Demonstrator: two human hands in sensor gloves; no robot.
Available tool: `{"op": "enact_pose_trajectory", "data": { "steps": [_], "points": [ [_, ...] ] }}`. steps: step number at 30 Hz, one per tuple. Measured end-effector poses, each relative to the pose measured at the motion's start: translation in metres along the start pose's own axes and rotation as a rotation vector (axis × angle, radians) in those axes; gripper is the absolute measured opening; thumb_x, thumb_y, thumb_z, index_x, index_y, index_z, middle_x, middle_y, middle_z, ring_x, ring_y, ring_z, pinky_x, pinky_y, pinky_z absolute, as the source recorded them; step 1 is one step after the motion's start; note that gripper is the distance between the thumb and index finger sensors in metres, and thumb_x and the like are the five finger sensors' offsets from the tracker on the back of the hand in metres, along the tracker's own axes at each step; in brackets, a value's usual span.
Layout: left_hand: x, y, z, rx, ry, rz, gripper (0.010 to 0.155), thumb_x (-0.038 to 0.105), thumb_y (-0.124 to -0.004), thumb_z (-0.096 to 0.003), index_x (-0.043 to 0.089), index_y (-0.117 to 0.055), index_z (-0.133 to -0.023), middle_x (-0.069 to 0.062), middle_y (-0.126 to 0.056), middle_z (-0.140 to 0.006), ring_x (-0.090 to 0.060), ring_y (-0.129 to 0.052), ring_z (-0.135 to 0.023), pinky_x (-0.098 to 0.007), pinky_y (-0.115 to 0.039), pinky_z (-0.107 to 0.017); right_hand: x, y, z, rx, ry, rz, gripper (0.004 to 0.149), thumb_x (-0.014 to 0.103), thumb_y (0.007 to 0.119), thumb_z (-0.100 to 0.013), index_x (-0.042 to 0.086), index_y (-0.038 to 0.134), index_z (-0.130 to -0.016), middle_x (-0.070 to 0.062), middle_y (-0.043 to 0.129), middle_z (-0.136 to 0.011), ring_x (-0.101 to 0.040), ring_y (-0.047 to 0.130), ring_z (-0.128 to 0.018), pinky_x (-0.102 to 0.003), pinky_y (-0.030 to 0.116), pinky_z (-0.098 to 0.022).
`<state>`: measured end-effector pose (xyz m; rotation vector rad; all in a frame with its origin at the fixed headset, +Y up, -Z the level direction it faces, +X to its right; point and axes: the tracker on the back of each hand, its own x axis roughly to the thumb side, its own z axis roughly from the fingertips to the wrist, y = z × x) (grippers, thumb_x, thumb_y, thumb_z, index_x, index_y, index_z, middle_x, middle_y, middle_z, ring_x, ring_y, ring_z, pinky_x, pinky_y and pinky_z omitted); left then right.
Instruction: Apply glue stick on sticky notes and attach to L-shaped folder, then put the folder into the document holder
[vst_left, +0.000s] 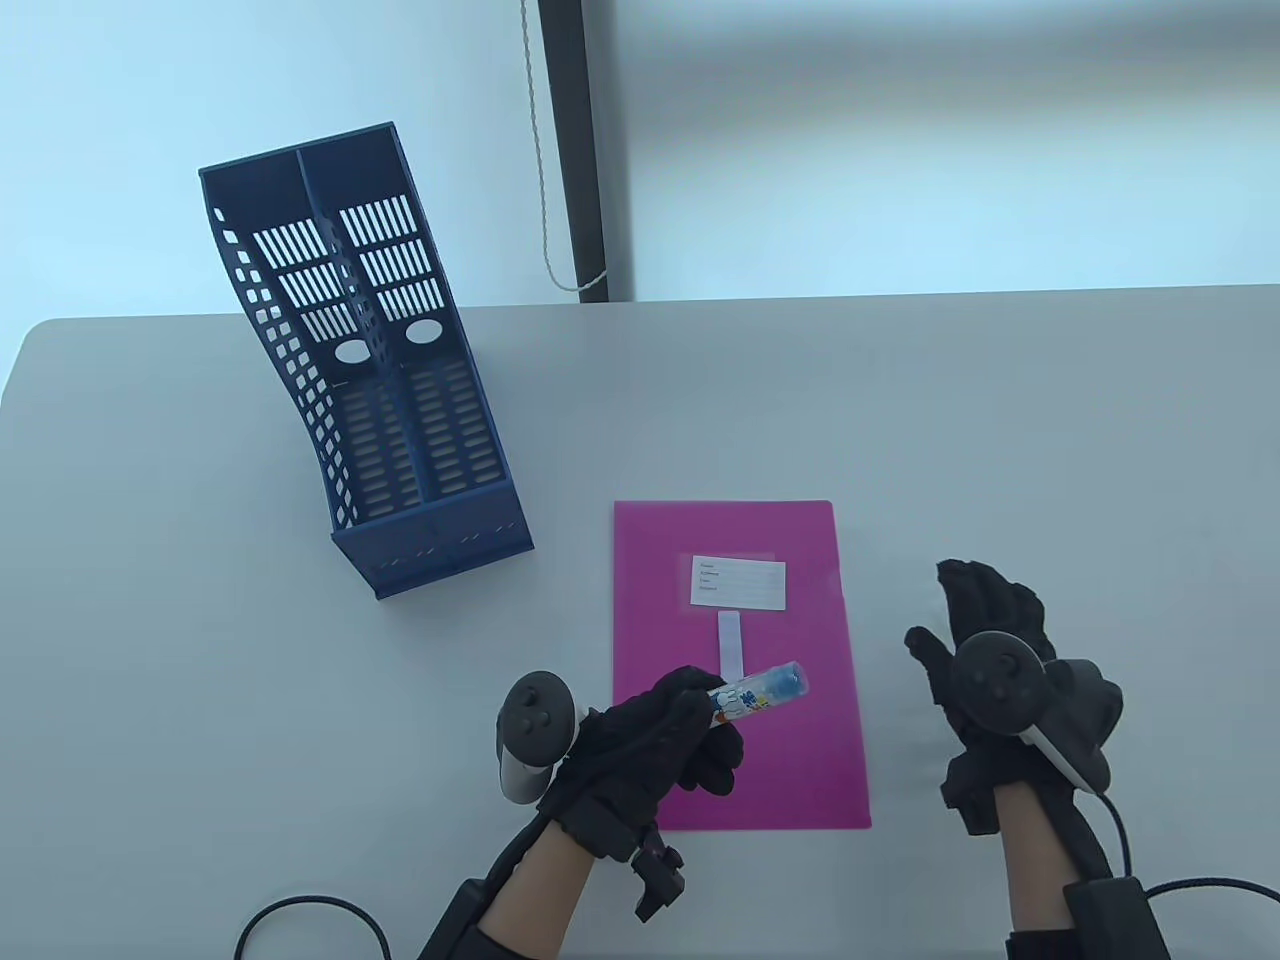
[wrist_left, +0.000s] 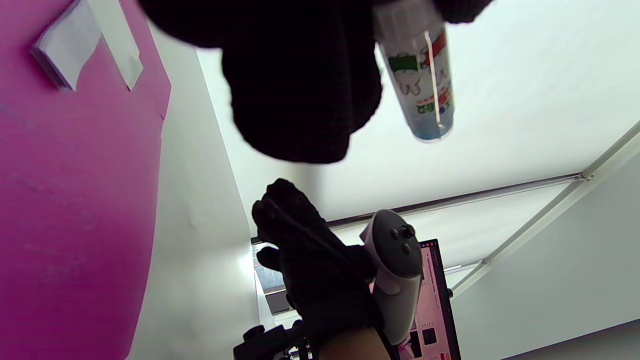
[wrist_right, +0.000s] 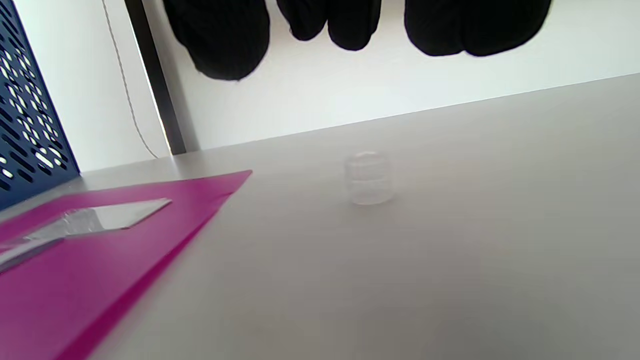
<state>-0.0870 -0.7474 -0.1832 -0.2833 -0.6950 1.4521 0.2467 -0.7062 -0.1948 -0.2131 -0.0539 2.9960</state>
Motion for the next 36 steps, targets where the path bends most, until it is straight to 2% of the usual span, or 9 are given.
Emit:
{"op": "enact_pose_trajectory", "data": {
  "steps": [3, 7, 12, 16, 19, 21, 26, 31, 36],
  "points": [
    [-0.001, 0.001, 0.001, -0.006, 0.005, 0.006, 0.061, 0.049, -0.052, -0.0637, -0.002, -0.067, -0.092, -0.013, -0.096, -0.066, -0.021, -0.102, -0.04, -0.031, -0.082, -0.029, -0.01, 0.019, -0.017, 0.069, 0.092, 0.072, 0.071, 0.037, 0.077, -0.061, 0.013, 0.041, -0.118, -0.024, 0.052, -0.12, -0.061, 0.069, -0.096, -0.058, 0.075, -0.058],
    [-0.001, 0.004, 0.0, -0.014, 0.014, -0.014, 0.061, 0.049, -0.052, -0.0639, -0.002, -0.067, -0.093, -0.013, -0.096, -0.066, -0.021, -0.102, -0.04, -0.031, -0.082, -0.029, -0.012, 0.035, -0.034, 0.137, 0.151, 0.005, 0.07, 0.038, 0.076, -0.061, 0.017, 0.041, -0.118, -0.029, 0.059, -0.116, -0.049, 0.085, -0.086, -0.046, 0.082, -0.053],
    [-0.006, 0.005, 0.0, -0.009, 0.031, 0.005, 0.061, 0.049, -0.051, -0.0641, -0.002, -0.067, -0.093, -0.013, -0.096, -0.066, -0.021, -0.102, -0.041, -0.031, -0.082, -0.03, -0.004, 0.039, -0.042, 0.13, 0.166, 0.136, 0.059, 0.034, 0.077, -0.06, 0.024, 0.053, -0.113, -0.025, 0.075, -0.107, -0.046, 0.086, -0.081, -0.044, 0.08, -0.053],
    [-0.009, 0.004, 0.0, -0.02, 0.042, 0.001, 0.061, 0.049, -0.051, -0.0641, -0.002, -0.066, -0.093, -0.013, -0.096, -0.067, -0.021, -0.102, -0.041, -0.031, -0.082, -0.03, -0.008, 0.037, -0.036, 0.044, 0.157, 0.187, 0.05, 0.027, 0.076, -0.06, 0.018, 0.066, -0.107, -0.02, 0.084, -0.098, -0.034, 0.094, -0.075, -0.038, 0.084, -0.049],
    [-0.009, 0.004, 0.0, -0.023, 0.042, -0.018, 0.061, 0.049, -0.051, -0.064, -0.002, -0.067, -0.093, -0.013, -0.096, -0.067, -0.021, -0.102, -0.041, -0.031, -0.082, -0.03, -0.01, 0.023, -0.018, -0.051, 0.077, -0.119, 0.052, 0.029, 0.075, -0.06, 0.012, 0.065, -0.108, -0.022, 0.087, -0.093, -0.027, 0.099, -0.068, -0.032, 0.087, -0.043],
    [-0.009, 0.004, -0.001, -0.026, 0.044, -0.019, 0.061, 0.049, -0.051, -0.0641, -0.002, -0.066, -0.093, -0.013, -0.096, -0.067, -0.021, -0.102, -0.041, -0.031, -0.082, -0.03, -0.003, 0.016, 0.003, -0.055, -0.055, -0.546, 0.053, 0.032, 0.074, -0.06, 0.009, 0.065, -0.107, -0.021, 0.089, -0.09, -0.025, 0.1, -0.065, -0.031, 0.087, -0.041],
    [-0.008, 0.0, 0.001, -0.05, 0.047, -0.036, 0.061, 0.049, -0.052, -0.0639, -0.003, -0.067, -0.093, -0.014, -0.096, -0.066, -0.022, -0.102, -0.04, -0.032, -0.082, -0.029, 0.024, 0.019, 0.044, 0.046, -0.235, -1.094, 0.056, 0.037, 0.072, -0.061, 0.005, 0.066, -0.106, -0.019, 0.089, -0.086, -0.021, 0.098, -0.062, -0.031, 0.084, -0.041],
    [-0.009, -0.004, 0.002, -0.082, 0.056, -0.084, 0.061, 0.049, -0.053, -0.0637, -0.004, -0.067, -0.092, -0.014, -0.096, -0.065, -0.022, -0.102, -0.039, -0.032, -0.083, -0.028, 0.033, 0.025, 0.06, 0.056, -0.292, -1.249, 0.057, 0.043, 0.073, -0.059, 0.005, 0.069, -0.102, -0.015, 0.091, -0.08, -0.018, 0.098, -0.057, -0.03, 0.083, -0.039],
    [-0.009, -0.005, 0.0, -0.11, 0.063, -0.109, 0.061, 0.048, -0.054, -0.0635, -0.004, -0.069, -0.091, -0.014, -0.097, -0.063, -0.022, -0.102, -0.037, -0.031, -0.083, -0.027, 0.032, 0.021, 0.061, 0.043, -0.346, -1.202, 0.058, 0.046, 0.075, -0.057, 0.008, 0.071, -0.1, -0.012, 0.092, -0.078, -0.016, 0.098, -0.054, -0.029, 0.084, -0.038]
  ]
}}
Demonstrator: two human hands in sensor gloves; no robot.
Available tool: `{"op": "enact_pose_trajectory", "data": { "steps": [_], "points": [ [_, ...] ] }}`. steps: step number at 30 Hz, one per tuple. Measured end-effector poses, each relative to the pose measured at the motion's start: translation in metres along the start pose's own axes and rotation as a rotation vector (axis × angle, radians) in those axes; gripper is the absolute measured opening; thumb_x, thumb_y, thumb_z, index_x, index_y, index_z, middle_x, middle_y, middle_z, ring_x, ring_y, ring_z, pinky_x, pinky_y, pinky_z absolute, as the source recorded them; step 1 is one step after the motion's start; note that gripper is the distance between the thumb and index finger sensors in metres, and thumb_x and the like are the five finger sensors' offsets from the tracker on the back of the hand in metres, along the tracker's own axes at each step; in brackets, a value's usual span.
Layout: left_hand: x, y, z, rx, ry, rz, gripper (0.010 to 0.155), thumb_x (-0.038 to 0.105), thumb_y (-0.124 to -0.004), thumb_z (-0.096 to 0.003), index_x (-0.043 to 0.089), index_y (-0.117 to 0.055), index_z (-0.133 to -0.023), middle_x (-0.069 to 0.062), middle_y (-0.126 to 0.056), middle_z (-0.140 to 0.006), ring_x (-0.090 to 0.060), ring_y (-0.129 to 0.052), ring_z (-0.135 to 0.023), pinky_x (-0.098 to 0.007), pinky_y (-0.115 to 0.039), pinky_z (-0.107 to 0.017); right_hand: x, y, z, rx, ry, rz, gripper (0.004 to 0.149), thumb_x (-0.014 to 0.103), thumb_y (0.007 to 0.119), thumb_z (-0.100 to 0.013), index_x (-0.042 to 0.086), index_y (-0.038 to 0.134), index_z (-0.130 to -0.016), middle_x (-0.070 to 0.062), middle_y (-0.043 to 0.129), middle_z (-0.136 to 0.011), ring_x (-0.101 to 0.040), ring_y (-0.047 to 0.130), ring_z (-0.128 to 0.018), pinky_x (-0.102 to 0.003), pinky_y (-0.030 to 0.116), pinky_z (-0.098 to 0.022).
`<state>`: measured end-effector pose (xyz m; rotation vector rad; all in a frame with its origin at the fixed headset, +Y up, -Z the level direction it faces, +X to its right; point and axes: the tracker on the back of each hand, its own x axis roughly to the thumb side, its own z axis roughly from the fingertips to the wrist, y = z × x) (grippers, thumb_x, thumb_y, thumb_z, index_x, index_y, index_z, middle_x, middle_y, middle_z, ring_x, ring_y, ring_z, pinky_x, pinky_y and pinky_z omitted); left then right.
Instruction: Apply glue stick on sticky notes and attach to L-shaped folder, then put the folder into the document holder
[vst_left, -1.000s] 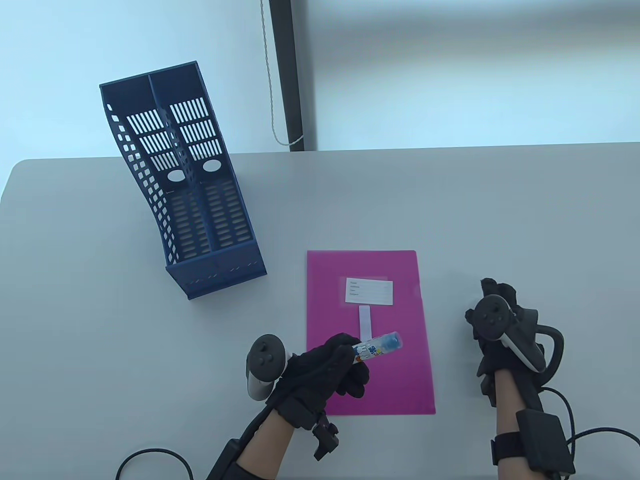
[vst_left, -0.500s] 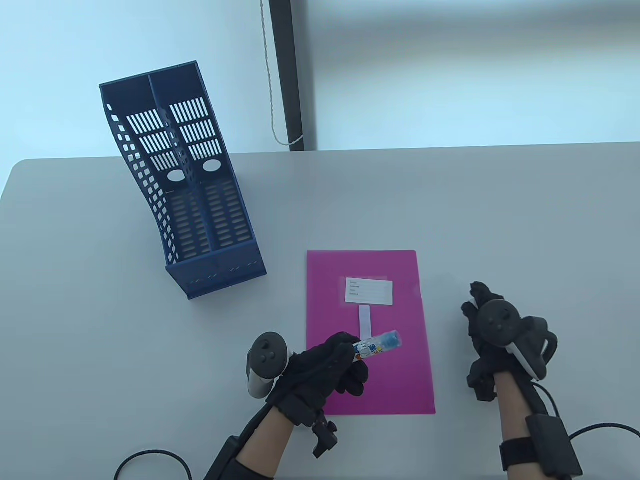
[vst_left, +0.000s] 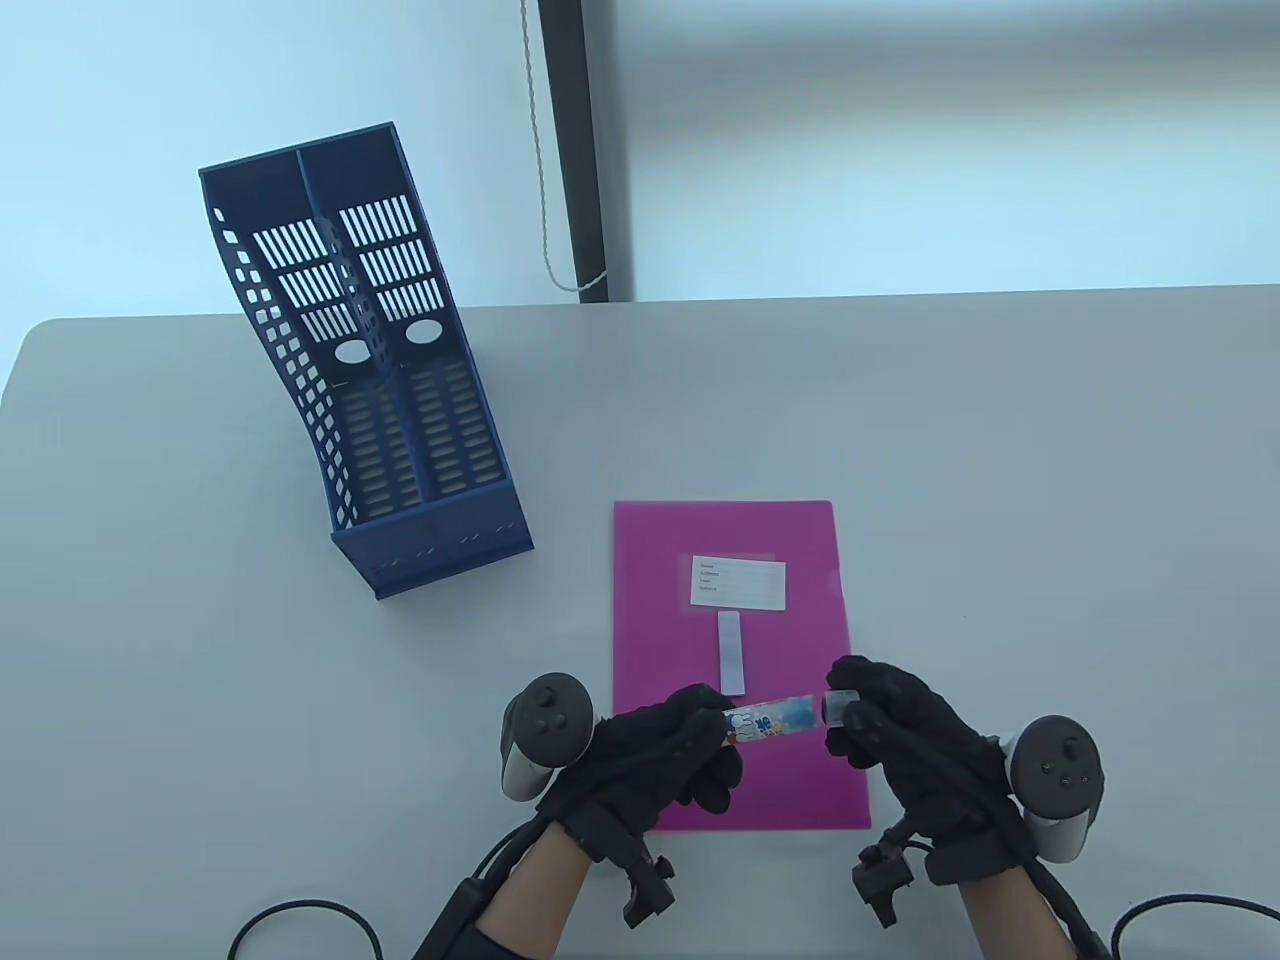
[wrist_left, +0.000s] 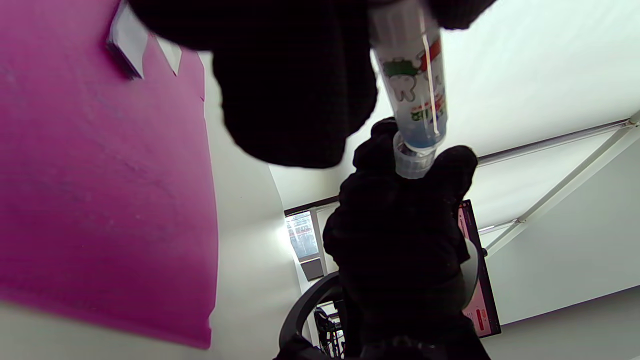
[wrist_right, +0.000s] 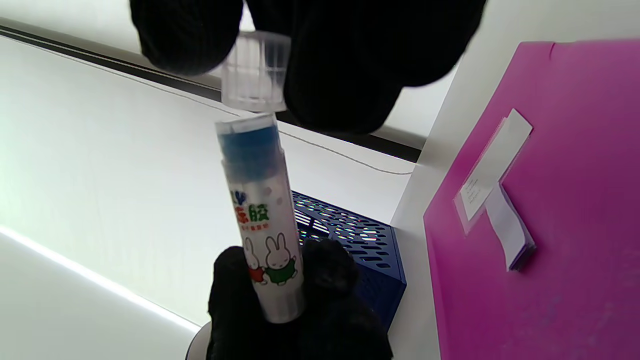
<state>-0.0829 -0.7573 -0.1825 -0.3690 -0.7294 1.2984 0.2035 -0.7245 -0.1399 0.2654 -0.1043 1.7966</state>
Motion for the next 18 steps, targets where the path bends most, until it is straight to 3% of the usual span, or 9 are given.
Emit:
{"op": "enact_pose_trajectory", "data": {
  "steps": [12, 18],
  "points": [
    [0.006, -0.001, 0.0, -0.038, 0.003, -0.122, 0.062, 0.05, -0.054, -0.0623, -0.004, -0.074, -0.086, -0.011, -0.098, -0.055, -0.019, -0.102, -0.03, -0.03, -0.082, -0.023, 0.002, 0.011, 0.005, 0.072, -0.013, 0.051, 0.056, 0.046, 0.075, -0.056, 0.009, 0.07, -0.098, -0.013, 0.091, -0.074, -0.015, 0.096, -0.051, -0.03, 0.082, -0.037],
    [0.016, -0.006, 0.001, -0.033, 0.006, -0.262, 0.063, 0.053, -0.048, -0.0605, -0.001, -0.073, -0.082, -0.005, -0.096, -0.051, -0.016, -0.1, -0.025, -0.028, -0.082, -0.019, -0.004, 0.016, 0.005, 0.117, 0.054, -0.064, 0.052, 0.043, 0.073, -0.058, 0.01, 0.07, -0.097, -0.015, 0.089, -0.072, -0.017, 0.093, -0.049, -0.032, 0.08, -0.038]
  ]
}}
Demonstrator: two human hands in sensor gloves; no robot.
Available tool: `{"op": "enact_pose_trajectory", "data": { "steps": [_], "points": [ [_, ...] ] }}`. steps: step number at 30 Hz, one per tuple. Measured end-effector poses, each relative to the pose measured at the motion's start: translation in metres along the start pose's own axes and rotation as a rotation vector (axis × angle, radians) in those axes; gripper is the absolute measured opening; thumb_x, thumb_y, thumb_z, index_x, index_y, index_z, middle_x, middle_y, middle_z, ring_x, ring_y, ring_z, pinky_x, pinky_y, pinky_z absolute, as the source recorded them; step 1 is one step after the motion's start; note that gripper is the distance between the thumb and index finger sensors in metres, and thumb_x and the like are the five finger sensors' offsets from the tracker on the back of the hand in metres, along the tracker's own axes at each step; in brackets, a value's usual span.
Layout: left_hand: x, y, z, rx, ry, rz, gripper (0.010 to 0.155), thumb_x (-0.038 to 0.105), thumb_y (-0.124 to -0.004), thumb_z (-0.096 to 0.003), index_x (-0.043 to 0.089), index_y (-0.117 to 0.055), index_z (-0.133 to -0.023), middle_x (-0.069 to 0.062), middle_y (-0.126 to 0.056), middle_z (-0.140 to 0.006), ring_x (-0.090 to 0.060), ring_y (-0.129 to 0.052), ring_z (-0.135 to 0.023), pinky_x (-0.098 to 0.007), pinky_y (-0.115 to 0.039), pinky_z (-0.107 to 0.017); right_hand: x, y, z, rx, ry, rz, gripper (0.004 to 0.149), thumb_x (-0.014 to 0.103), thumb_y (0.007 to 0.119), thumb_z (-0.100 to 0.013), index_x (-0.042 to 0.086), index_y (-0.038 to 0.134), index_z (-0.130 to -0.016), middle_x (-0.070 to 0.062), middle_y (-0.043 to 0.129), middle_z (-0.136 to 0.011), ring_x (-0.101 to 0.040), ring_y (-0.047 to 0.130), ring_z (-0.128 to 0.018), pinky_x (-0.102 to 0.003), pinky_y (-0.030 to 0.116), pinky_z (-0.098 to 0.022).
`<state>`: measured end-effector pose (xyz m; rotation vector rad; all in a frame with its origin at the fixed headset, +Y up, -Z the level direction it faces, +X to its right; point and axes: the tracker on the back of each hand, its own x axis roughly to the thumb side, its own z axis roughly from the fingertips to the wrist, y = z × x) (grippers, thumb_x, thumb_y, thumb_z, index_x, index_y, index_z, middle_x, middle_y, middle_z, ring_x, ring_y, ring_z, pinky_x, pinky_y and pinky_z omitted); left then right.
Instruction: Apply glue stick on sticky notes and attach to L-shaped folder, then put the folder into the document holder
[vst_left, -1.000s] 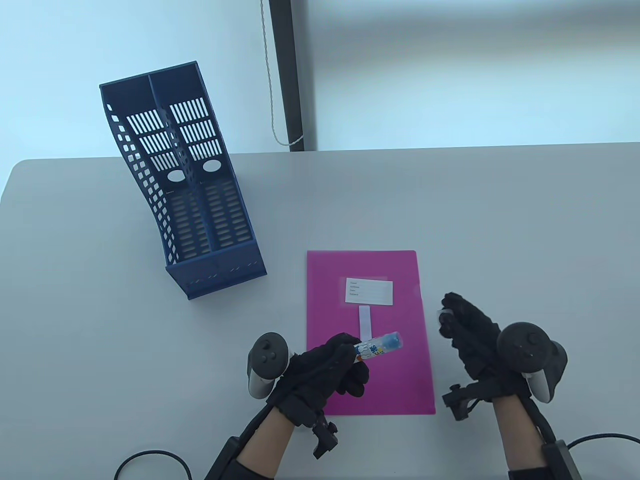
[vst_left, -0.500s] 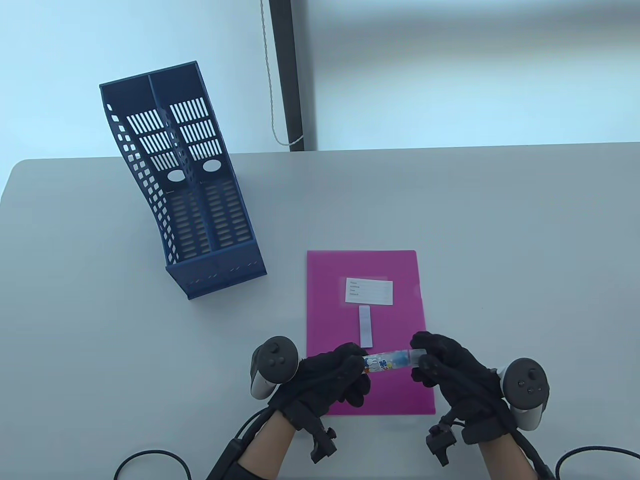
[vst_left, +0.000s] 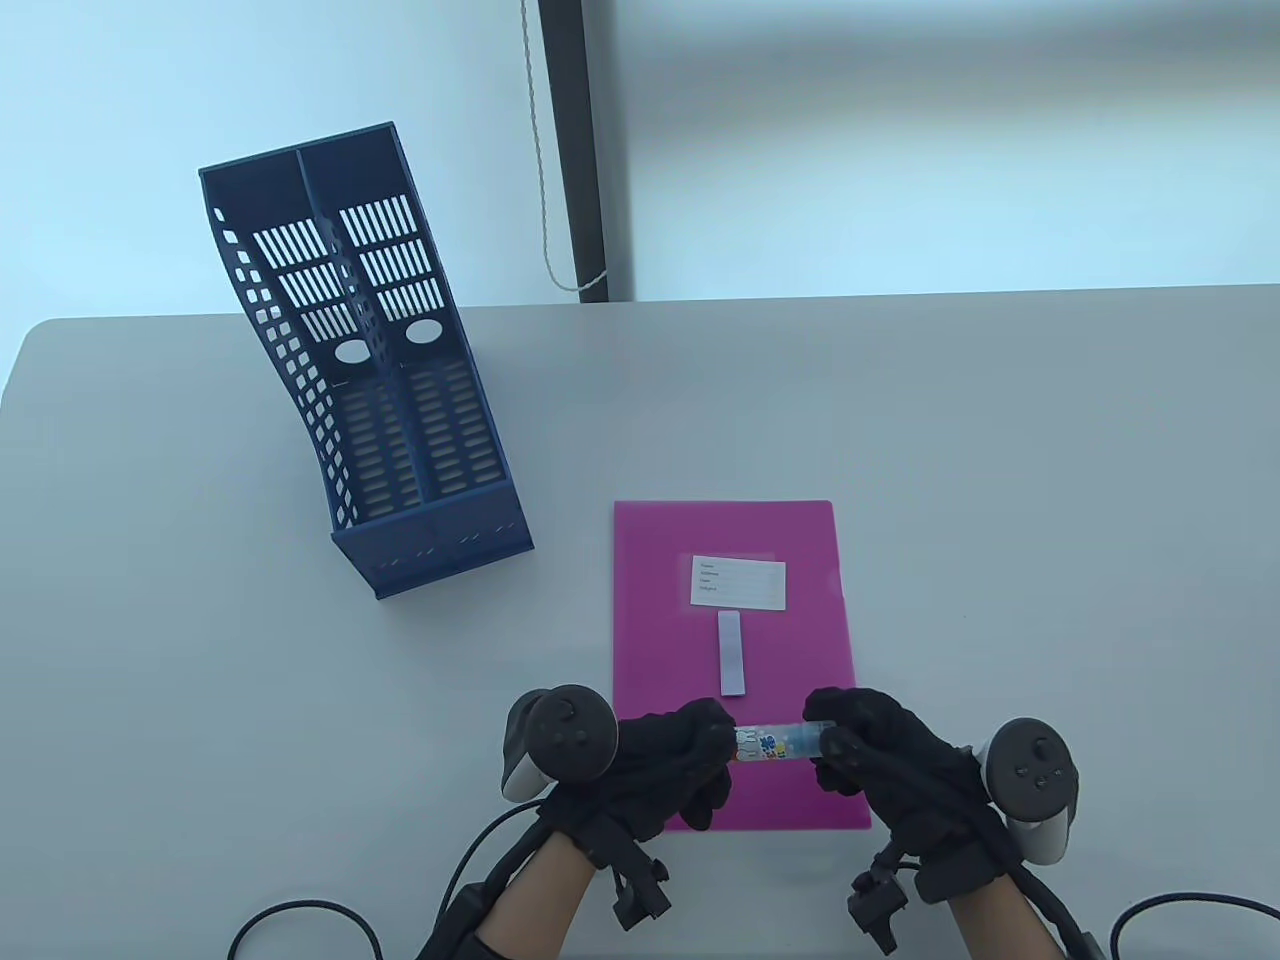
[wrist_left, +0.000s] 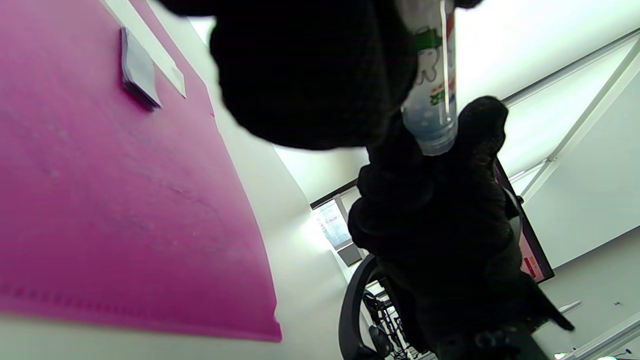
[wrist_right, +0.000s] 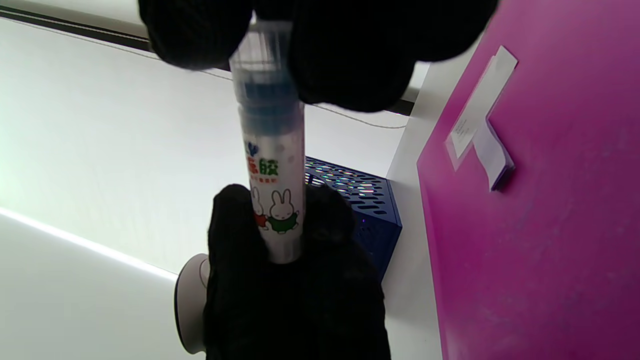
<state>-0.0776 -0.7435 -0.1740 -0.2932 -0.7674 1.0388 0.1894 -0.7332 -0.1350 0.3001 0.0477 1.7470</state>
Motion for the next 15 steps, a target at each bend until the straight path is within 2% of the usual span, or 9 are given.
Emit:
{"op": "enact_pose_trajectory", "data": {
  "steps": [4, 15],
  "points": [
    [0.0032, -0.002, 0.0, -0.003, 0.003, -0.052, 0.063, 0.053, -0.046, -0.0598, 0.0, -0.074, -0.08, -0.004, -0.095, -0.048, -0.014, -0.099, -0.022, -0.027, -0.081, -0.016, -0.0042, 0.0008, 0.0001, 0.015, 0.039, -0.067, 0.05, 0.041, 0.075, -0.058, 0.009, 0.071, -0.097, -0.017, 0.088, -0.072, -0.019, 0.092, -0.049, -0.034, 0.078, -0.039],
    [0.0046, -0.0007, 0.0002, -0.022, 0.017, -0.027, 0.063, 0.053, -0.047, -0.0591, -0.001, -0.074, -0.077, -0.001, -0.094, -0.043, -0.01, -0.097, -0.016, -0.025, -0.08, -0.012, -0.0095, 0.0067, -0.0007, 0.062, 0.114, -0.181, 0.049, 0.037, 0.076, -0.057, 0.006, 0.071, -0.095, -0.021, 0.088, -0.069, -0.022, 0.091, -0.047, -0.037, 0.078, -0.039]
  ]
}}
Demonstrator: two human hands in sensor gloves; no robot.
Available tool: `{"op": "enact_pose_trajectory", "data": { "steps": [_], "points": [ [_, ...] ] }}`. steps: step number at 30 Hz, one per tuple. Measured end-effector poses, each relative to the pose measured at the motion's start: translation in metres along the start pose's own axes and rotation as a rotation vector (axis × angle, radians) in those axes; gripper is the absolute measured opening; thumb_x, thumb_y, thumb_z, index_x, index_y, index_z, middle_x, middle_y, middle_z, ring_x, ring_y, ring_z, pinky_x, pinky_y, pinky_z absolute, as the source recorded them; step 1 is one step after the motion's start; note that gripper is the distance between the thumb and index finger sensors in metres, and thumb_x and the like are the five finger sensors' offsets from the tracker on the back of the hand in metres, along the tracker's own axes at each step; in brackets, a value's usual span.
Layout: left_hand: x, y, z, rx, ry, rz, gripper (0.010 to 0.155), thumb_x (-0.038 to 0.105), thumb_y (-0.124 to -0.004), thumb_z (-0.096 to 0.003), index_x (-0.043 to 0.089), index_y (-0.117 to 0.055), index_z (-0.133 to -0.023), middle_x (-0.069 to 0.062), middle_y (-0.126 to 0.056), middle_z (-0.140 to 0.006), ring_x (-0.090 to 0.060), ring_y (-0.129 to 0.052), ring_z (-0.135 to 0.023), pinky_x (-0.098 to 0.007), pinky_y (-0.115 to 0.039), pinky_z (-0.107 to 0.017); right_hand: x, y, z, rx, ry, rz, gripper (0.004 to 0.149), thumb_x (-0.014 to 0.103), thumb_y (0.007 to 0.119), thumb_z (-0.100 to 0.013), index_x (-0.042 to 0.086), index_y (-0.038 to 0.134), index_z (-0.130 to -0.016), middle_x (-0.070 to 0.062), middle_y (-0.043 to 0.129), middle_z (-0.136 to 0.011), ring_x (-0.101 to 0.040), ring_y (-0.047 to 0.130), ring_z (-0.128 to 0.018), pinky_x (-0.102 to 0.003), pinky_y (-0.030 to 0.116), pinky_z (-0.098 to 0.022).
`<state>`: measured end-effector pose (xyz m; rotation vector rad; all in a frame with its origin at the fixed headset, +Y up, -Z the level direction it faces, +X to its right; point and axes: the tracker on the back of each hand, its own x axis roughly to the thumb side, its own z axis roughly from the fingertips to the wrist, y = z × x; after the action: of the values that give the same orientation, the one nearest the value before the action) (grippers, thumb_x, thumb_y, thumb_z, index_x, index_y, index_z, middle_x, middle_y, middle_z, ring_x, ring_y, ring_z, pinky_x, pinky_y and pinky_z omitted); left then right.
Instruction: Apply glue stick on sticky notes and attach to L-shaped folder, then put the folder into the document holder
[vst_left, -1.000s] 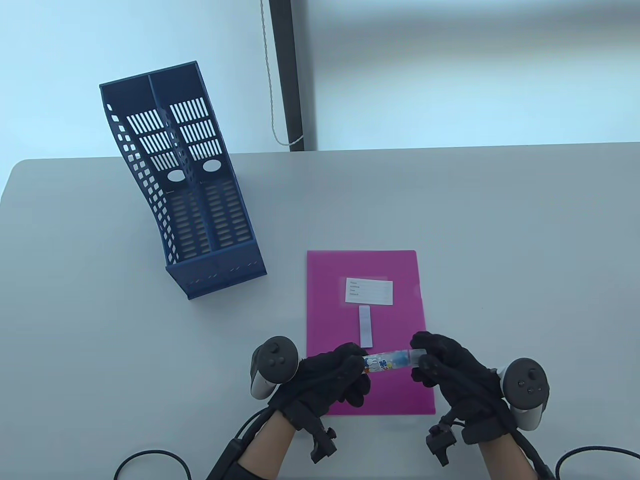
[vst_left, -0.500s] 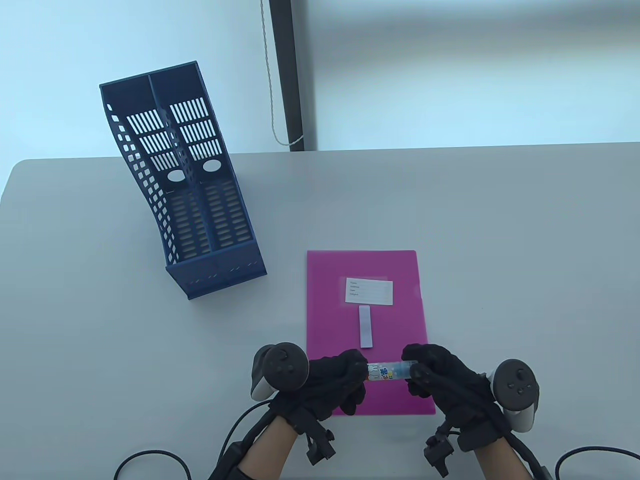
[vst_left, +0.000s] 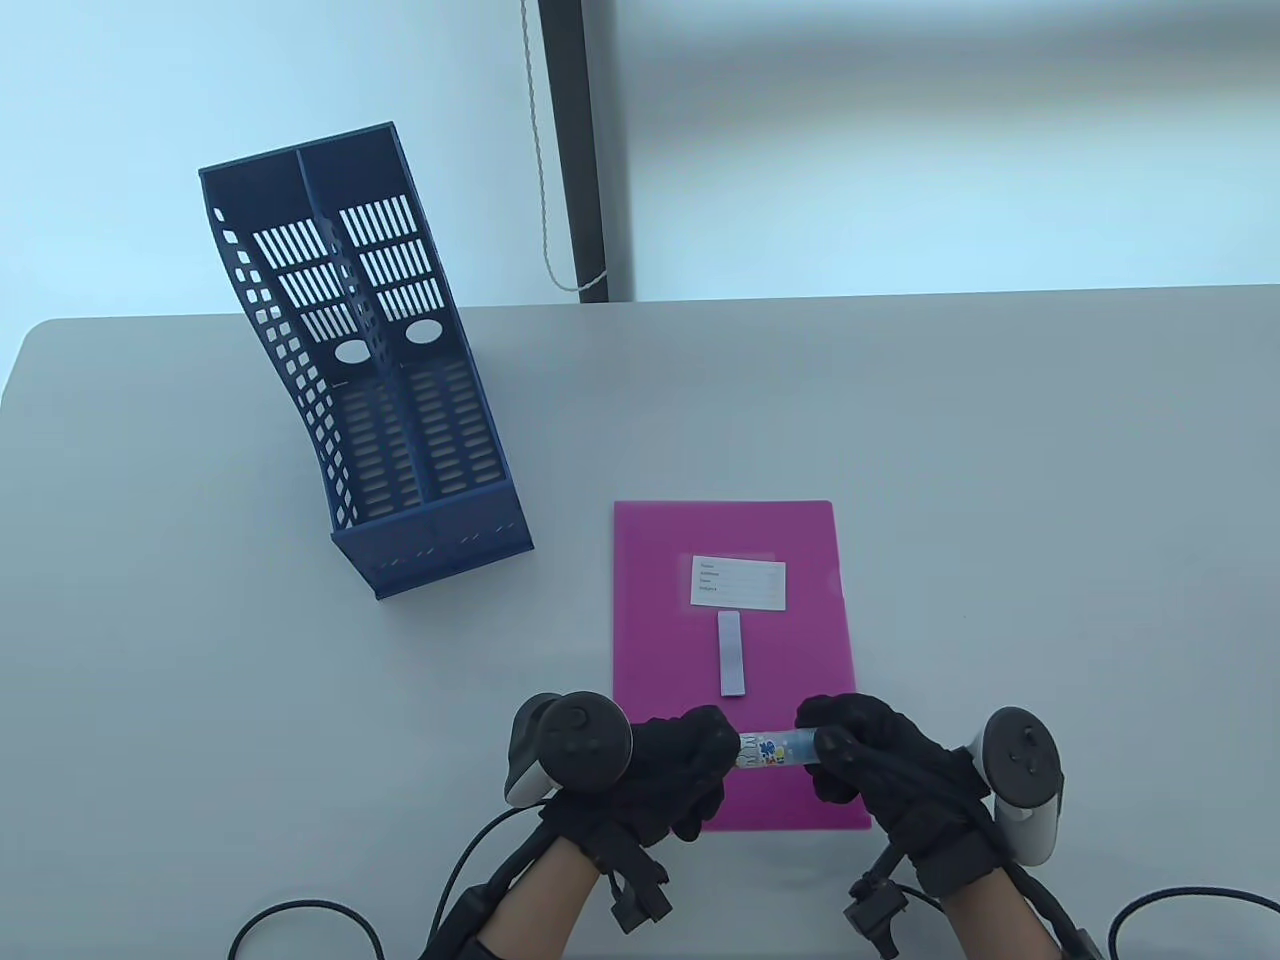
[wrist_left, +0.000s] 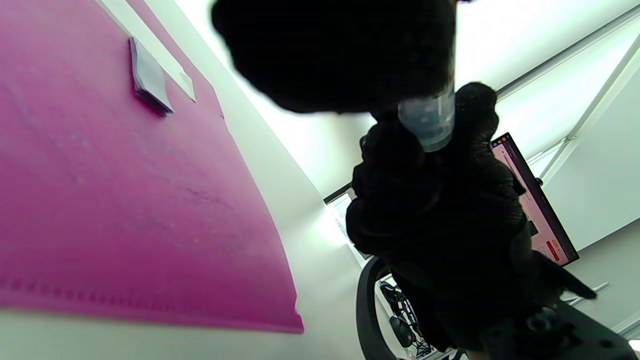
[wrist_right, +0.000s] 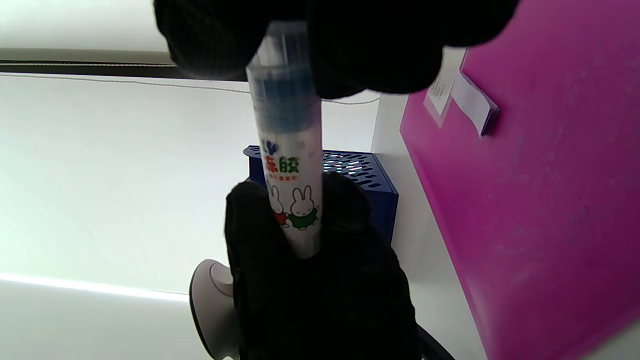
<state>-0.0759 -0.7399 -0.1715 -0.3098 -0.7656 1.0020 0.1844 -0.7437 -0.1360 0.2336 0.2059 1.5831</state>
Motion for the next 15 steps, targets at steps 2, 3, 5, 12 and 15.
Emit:
{"op": "enact_pose_trajectory", "data": {
  "steps": [2, 3, 5, 12, 15],
  "points": [
    [0.0, 0.0, 0.0, 0.006, 0.007, 0.002, 0.063, 0.053, -0.047, -0.0586, -0.001, -0.074, -0.076, -0.001, -0.094, -0.043, -0.01, -0.097, -0.015, -0.025, -0.081, -0.011, 0.001, 0.002, 0.0, -0.006, -0.004, -0.015, 0.049, 0.037, 0.076, -0.058, 0.006, 0.07, -0.095, -0.021, 0.086, -0.07, -0.022, 0.09, -0.047, -0.037, 0.077, -0.04],
    [-0.001, -0.001, 0.0, 0.0, 0.007, -0.001, 0.063, 0.053, -0.047, -0.0586, -0.001, -0.074, -0.077, -0.001, -0.094, -0.043, -0.01, -0.097, -0.016, -0.025, -0.081, -0.012, 0.001, 0.001, 0.0, -0.016, -0.005, -0.003, 0.049, 0.037, 0.075, -0.057, 0.006, 0.071, -0.095, -0.021, 0.087, -0.069, -0.022, 0.09, -0.047, -0.037, 0.078, -0.04],
    [-0.002, -0.002, -0.001, -0.01, 0.0, 0.022, 0.063, 0.053, -0.047, -0.0588, -0.001, -0.074, -0.077, -0.001, -0.094, -0.043, -0.011, -0.097, -0.016, -0.025, -0.08, -0.012, 0.0, 0.0, 0.0, -0.002, 0.006, -0.019, 0.049, 0.037, 0.076, -0.058, 0.006, 0.071, -0.095, -0.021, 0.087, -0.069, -0.022, 0.09, -0.047, -0.037, 0.078, -0.039],
    [-0.004, 0.006, -0.003, 0.062, -0.042, 0.049, 0.063, 0.054, -0.05, -0.0599, 0.0, -0.076, -0.08, -0.003, -0.095, -0.046, -0.013, -0.098, -0.02, -0.026, -0.081, -0.016, 0.019, -0.007, 0.001, -0.039, -0.062, 0.32, 0.07, 0.052, 0.073, -0.059, 0.009, 0.056, -0.112, -0.021, 0.081, -0.086, -0.024, 0.09, -0.058, -0.038, 0.078, -0.044],
    [-0.004, 0.006, -0.002, 0.066, -0.032, 0.03, 0.062, 0.053, -0.051, -0.0603, 0.0, -0.074, -0.083, -0.006, -0.095, -0.051, -0.016, -0.099, -0.024, -0.028, -0.081, -0.019, 0.027, -0.006, 0.0, -0.053, -0.096, 0.313, 0.065, 0.043, 0.076, -0.06, 0.008, 0.056, -0.111, -0.017, 0.086, -0.087, -0.024, 0.094, -0.061, -0.037, 0.081, -0.045]
  ]
}}
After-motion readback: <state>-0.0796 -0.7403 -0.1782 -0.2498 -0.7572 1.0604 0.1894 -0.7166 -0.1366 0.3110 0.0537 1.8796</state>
